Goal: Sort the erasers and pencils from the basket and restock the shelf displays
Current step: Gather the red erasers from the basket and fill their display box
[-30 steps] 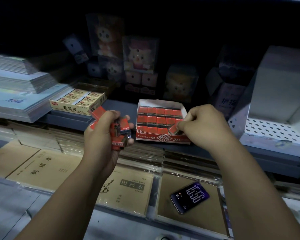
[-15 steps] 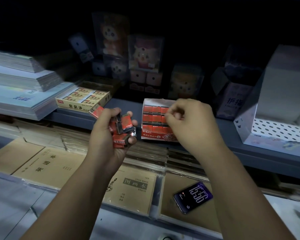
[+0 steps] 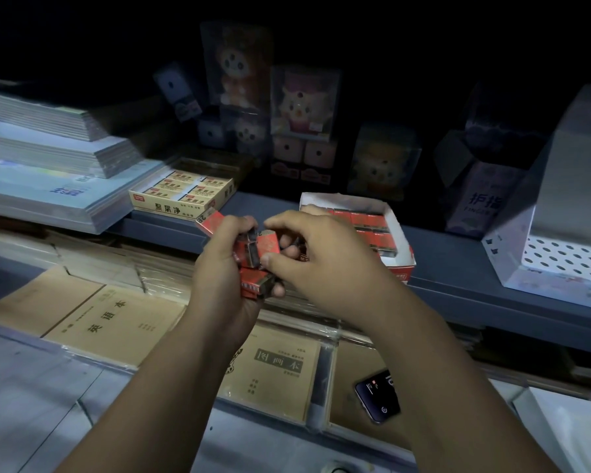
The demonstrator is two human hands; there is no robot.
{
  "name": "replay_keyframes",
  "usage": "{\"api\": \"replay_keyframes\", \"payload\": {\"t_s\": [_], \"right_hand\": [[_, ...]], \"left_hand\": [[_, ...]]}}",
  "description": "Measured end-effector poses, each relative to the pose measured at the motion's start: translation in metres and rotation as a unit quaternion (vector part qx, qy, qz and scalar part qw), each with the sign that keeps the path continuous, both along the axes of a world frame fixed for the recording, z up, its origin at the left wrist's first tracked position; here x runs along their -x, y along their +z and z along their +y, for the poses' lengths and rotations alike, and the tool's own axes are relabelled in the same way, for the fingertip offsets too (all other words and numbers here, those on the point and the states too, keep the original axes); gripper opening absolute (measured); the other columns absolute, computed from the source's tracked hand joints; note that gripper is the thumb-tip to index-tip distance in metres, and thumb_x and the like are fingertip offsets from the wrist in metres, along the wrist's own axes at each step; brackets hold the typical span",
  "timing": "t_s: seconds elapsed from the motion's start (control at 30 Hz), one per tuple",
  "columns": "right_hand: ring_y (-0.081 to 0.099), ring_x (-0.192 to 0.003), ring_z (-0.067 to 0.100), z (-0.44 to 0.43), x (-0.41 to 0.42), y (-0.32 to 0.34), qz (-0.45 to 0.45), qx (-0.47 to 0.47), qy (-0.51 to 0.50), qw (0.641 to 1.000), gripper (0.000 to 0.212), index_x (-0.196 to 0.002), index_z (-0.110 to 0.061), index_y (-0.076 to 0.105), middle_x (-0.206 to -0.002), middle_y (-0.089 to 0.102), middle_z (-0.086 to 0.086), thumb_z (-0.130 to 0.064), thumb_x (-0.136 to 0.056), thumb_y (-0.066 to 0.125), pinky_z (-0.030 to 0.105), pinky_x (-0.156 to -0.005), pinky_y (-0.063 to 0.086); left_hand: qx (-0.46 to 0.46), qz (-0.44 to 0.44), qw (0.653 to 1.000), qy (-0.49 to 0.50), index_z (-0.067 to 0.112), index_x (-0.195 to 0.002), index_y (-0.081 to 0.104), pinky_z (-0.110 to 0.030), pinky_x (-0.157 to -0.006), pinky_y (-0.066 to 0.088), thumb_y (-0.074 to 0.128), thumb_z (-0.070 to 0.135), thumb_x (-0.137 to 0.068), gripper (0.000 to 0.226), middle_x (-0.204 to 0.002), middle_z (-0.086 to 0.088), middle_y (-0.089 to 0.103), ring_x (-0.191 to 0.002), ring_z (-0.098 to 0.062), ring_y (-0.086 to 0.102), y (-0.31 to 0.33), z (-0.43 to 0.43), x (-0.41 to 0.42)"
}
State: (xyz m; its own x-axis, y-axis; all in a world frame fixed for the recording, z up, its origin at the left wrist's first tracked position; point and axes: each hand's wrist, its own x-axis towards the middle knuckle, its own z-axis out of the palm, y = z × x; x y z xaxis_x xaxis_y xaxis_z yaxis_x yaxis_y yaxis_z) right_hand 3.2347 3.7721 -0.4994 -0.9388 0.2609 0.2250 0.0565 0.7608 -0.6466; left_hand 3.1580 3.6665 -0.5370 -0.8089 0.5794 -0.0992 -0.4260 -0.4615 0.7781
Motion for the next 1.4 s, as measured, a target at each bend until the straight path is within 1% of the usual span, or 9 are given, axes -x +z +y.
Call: {"api": "replay_keyframes", "payload": {"t_s": [0.1, 0.17, 0.3, 0.4, 0.53, 0.63, 0.9, 1.2, 1.4], "right_hand": [[0.058, -0.052, -0.006, 0.0, 0.0, -0.001, 0.024, 0.07, -0.006, 0.997, 0.019, -0.102, -0.022, 0.063, -0.088, 0.063, 0.0, -0.011, -0.089, 0.071, 0.006, -0.051, 0.04], [0.052, -0.05, -0.004, 0.004, 0.0, -0.003, 0.055, 0.106, -0.029, 0.992, 0.016, -0.093, -0.02, 0.063, -0.082, 0.066, -0.001, -0.009, -0.087, 0.073, 0.009, -0.049, 0.039], [0.055, -0.058, -0.001, 0.018, -0.004, 0.002, 0.127, 0.159, -0.071, 0.976, 0.012, -0.087, -0.021, 0.069, -0.077, 0.067, -0.006, -0.011, -0.087, 0.076, 0.022, -0.062, 0.052], [0.071, -0.072, 0.017, 0.039, -0.015, 0.006, 0.166, 0.19, -0.112, 0.961, 0.018, -0.091, -0.027, 0.071, -0.082, 0.071, -0.002, -0.01, -0.088, 0.074, 0.031, -0.069, 0.059], [0.072, -0.08, 0.025, 0.068, -0.034, 0.005, 0.145, 0.139, -0.168, 0.965, 0.017, -0.088, -0.028, 0.074, -0.081, 0.074, 0.002, -0.011, -0.089, 0.072, 0.043, -0.076, 0.062], [0.07, -0.081, 0.015, 0.084, -0.049, 0.006, 0.124, 0.084, -0.19, 0.97, 0.016, -0.087, -0.027, 0.075, -0.082, 0.073, -0.006, -0.011, -0.087, 0.073, 0.034, -0.075, 0.06], [0.056, -0.062, -0.005, 0.093, -0.065, 0.002, 0.077, -0.021, -0.2, 0.976, 0.018, -0.085, -0.029, 0.075, -0.071, 0.062, -0.014, -0.011, -0.086, 0.074, 0.005, -0.054, 0.039], [0.062, -0.092, 0.01, 0.096, -0.072, 0.012, 0.021, 0.011, -0.172, 0.985, 0.009, -0.085, -0.026, 0.08, -0.093, 0.065, -0.012, -0.024, -0.079, 0.086, 0.019, -0.071, 0.045], [0.059, -0.093, 0.012, 0.087, -0.067, 0.013, 0.015, -0.114, -0.171, 0.979, 0.011, -0.094, -0.024, 0.081, -0.097, 0.062, -0.006, -0.021, -0.084, 0.082, 0.026, -0.082, 0.05]], "left_hand": [[0.012, -0.002, 0.999, 0.037, 0.004, -0.104, 0.06, -0.027, -0.042, 0.045, 0.058, 0.027, -0.094, 0.026, -0.085, -0.019, 0.067, -0.063, -0.023, 0.064, -0.002, 0.002, 0.0], [0.026, -0.008, 0.997, 0.067, 0.009, -0.104, 0.058, -0.027, -0.04, 0.045, 0.061, 0.025, -0.092, 0.02, -0.083, -0.016, 0.064, -0.06, -0.021, 0.061, -0.002, 0.004, -0.002], [0.017, -0.033, 0.996, 0.083, 0.012, -0.098, 0.057, -0.025, -0.041, 0.048, 0.061, 0.023, -0.094, 0.012, -0.074, -0.008, 0.068, -0.06, -0.016, 0.065, 0.001, 0.007, -0.006], [-0.002, -0.049, 0.996, 0.072, 0.012, -0.1, 0.055, -0.026, -0.044, 0.052, 0.059, 0.024, -0.097, 0.014, -0.081, -0.011, 0.072, -0.071, -0.02, 0.071, 0.001, 0.008, -0.006], [0.012, -0.045, 0.996, 0.081, 0.01, -0.101, 0.056, -0.026, -0.048, 0.056, 0.059, 0.025, -0.097, 0.016, -0.082, -0.012, 0.074, -0.075, -0.022, 0.074, -0.001, 0.01, -0.006], [0.012, -0.042, 0.996, 0.082, 0.012, -0.098, 0.055, -0.025, -0.044, 0.051, 0.058, 0.025, -0.096, 0.013, -0.079, -0.009, 0.071, -0.07, -0.021, 0.071, -0.001, 0.011, -0.005], [0.013, -0.028, 0.996, 0.078, 0.016, -0.099, 0.05, -0.024, -0.043, 0.041, 0.057, 0.024, -0.094, 0.011, -0.075, -0.002, 0.061, -0.062, -0.02, 0.062, -0.006, 0.014, -0.004], [0.027, -0.006, 0.995, 0.095, 0.016, -0.103, 0.051, -0.026, -0.043, 0.043, 0.057, 0.025, -0.094, 0.014, -0.078, -0.003, 0.064, -0.065, -0.021, 0.065, -0.008, 0.016, -0.005], [0.017, -0.005, 0.996, 0.087, 0.015, -0.106, 0.049, -0.026, -0.043, 0.043, 0.057, 0.023, -0.096, 0.015, -0.077, -0.003, 0.064, -0.065, -0.021, 0.065, -0.009, 0.015, -0.008]]}}
